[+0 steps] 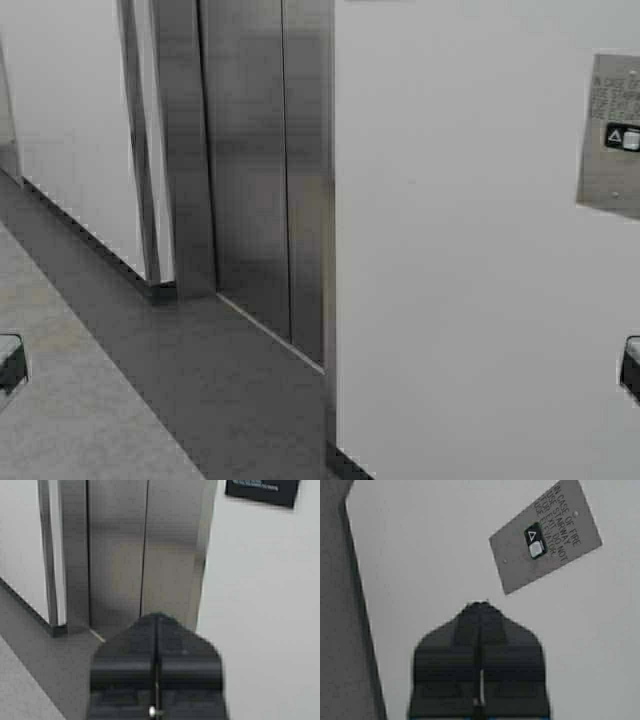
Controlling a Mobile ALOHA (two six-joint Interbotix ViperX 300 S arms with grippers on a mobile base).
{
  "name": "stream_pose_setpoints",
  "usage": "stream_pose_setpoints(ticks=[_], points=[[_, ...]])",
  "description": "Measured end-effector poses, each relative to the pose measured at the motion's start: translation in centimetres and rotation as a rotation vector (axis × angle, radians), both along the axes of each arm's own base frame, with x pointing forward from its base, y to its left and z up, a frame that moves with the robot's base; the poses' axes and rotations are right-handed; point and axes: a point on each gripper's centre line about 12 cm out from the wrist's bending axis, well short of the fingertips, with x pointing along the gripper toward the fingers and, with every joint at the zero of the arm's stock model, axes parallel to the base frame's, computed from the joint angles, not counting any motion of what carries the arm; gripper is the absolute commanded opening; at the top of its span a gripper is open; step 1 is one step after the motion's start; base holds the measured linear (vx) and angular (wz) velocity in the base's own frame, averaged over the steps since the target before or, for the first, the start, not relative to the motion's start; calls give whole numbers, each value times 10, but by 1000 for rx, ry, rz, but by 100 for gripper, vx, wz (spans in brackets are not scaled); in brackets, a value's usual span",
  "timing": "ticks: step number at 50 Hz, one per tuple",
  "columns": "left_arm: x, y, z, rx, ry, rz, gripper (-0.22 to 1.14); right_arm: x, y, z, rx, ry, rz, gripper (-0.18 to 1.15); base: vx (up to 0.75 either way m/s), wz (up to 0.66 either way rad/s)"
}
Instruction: Navigate to elevator, push the call button, then enter the elevator
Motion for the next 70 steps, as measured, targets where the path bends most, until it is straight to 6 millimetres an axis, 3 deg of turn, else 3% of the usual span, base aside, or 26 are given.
stream_pose_setpoints(ticks=[29,50,62,70], points=[[-4,1,9,-28,-35,1,3,41,-23,-66,-378,214,-277,5,11,5],[-10,2,16,-45,-74,2,3,102,-15,-112,-522,186,-294,5,1,1],[-11,2,17,-50,-79,2,3,121,-41,-149,-548,271,-340,5,0,0],[-11,2,18,-53,-81,2,3,137,-56,-155,-563,228,-355,5,0,0]])
